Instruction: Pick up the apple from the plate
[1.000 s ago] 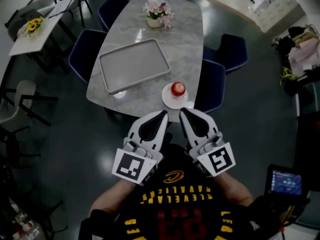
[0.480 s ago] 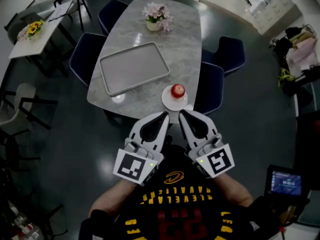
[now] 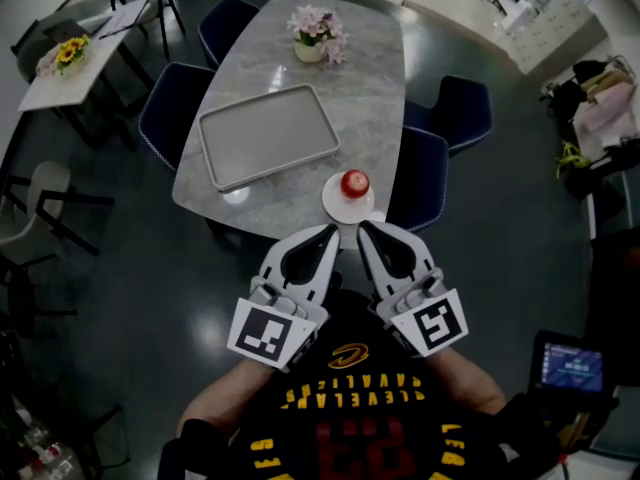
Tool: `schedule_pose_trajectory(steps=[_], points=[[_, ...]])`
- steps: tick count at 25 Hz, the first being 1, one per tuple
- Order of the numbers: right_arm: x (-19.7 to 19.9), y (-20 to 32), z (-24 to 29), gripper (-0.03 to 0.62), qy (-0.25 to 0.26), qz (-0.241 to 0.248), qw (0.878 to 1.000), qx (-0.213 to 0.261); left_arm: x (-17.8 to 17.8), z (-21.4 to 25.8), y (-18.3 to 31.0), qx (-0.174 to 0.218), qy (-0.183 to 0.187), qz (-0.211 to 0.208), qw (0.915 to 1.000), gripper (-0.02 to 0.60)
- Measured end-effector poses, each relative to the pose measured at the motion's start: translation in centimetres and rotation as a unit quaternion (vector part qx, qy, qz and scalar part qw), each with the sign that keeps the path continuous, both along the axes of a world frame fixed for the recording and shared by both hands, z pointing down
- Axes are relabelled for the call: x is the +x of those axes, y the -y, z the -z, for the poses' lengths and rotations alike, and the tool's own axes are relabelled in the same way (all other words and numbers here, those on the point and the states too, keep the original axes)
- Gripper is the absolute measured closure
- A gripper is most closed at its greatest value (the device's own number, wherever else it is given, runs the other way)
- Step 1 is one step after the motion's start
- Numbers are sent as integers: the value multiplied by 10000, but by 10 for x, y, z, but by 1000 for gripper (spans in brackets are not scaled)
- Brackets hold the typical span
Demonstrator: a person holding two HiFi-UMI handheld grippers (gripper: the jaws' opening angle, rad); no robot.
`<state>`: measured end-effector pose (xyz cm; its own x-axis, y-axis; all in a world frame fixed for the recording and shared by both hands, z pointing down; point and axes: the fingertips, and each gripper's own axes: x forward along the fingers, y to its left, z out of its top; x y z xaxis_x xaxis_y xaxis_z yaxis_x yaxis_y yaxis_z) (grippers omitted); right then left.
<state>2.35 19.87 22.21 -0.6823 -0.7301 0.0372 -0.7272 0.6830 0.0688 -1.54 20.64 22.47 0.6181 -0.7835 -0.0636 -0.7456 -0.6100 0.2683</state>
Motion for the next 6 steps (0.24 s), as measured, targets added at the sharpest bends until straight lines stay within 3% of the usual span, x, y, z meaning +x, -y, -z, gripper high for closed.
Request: schedule_pose_trajectory(steps=[6], points=[[4,3,-4,589,-10,-19,10000,-47,3,-3,4,-15,-7,2,10000,580]])
